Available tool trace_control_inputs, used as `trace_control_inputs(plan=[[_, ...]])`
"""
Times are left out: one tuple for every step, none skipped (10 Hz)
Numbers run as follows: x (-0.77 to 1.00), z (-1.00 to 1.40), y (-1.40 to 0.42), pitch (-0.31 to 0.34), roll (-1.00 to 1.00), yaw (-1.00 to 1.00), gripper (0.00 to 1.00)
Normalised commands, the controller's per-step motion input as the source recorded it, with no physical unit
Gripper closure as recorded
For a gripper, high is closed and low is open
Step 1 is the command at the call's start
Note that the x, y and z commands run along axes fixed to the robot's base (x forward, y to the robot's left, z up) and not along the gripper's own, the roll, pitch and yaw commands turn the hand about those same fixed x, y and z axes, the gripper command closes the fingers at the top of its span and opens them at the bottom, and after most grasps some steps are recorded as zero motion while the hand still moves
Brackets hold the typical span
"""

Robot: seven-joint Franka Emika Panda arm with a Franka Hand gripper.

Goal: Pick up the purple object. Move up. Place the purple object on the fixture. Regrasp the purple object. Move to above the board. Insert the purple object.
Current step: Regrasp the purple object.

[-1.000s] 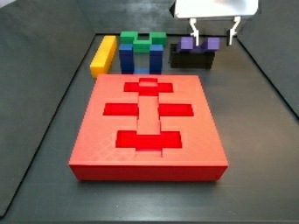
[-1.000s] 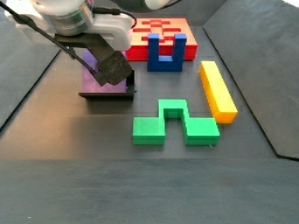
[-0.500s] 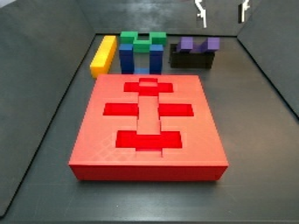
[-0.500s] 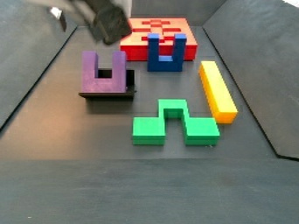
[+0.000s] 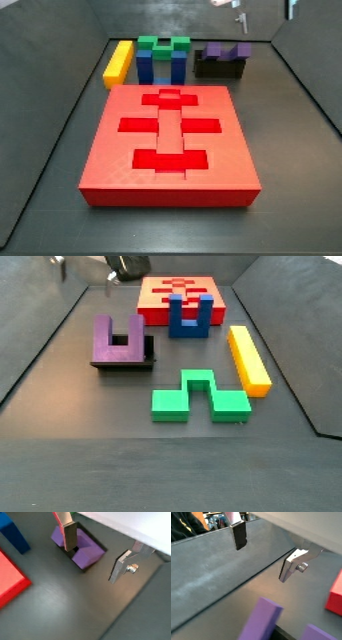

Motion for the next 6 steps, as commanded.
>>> trace_control_inputs(plan=[[0.47, 0.05, -0.19, 0.18, 1.0, 0.0, 0.0], [0.45, 0.07, -0.19, 0.26, 1.0, 0.0, 0.0], [0.43, 0.08, -0.19, 0.303, 1.0, 0.0, 0.0], [0.44, 0.07, -0.19, 0.294, 1.0, 0.0, 0.0], [0.45, 0.07, -0.18, 0.289, 1.0, 0.0, 0.0], [0.46, 0.08, -0.16, 0.277, 1.0, 0.0, 0.0]])
